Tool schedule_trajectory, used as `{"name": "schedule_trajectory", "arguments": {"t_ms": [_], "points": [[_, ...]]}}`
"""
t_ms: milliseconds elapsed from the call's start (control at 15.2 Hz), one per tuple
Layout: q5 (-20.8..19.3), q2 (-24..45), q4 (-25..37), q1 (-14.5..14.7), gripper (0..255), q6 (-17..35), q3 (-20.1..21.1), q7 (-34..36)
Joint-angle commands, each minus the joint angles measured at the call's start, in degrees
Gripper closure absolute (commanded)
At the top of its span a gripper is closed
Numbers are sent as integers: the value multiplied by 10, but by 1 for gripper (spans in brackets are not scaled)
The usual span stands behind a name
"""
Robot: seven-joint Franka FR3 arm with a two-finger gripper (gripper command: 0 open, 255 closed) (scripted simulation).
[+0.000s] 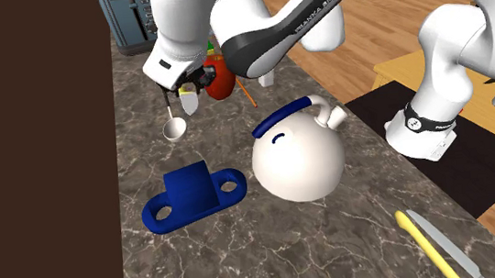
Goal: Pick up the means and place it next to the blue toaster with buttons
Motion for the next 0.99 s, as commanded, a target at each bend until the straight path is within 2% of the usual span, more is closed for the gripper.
{"name": "schedule_trajectory", "arguments": {"t_ms": [0,924], "points": [[3,-8,6,0,255,-12,0,-7],[19,-49,58,4,255,-97,4,-52]]}}
